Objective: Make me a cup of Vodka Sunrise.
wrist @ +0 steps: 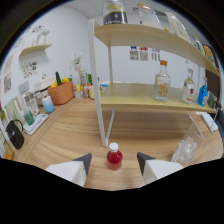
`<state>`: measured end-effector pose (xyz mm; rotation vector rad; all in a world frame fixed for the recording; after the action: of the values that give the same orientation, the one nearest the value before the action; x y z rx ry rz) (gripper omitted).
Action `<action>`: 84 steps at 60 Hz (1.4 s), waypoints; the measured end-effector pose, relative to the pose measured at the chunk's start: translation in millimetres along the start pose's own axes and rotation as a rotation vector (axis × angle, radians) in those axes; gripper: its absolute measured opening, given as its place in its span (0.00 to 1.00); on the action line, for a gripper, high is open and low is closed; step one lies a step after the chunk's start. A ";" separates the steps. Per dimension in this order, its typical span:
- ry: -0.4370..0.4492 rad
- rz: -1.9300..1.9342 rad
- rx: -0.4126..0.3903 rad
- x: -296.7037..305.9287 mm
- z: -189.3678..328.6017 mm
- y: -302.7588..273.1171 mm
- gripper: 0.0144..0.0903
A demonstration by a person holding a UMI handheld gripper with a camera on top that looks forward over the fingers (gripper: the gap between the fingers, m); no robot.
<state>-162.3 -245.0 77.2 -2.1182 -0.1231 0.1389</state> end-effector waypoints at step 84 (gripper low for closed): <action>0.169 0.056 0.424 370.9 -122.9 -316.9 0.91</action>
<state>212.2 -129.6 392.6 -1.7021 0.0622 0.0152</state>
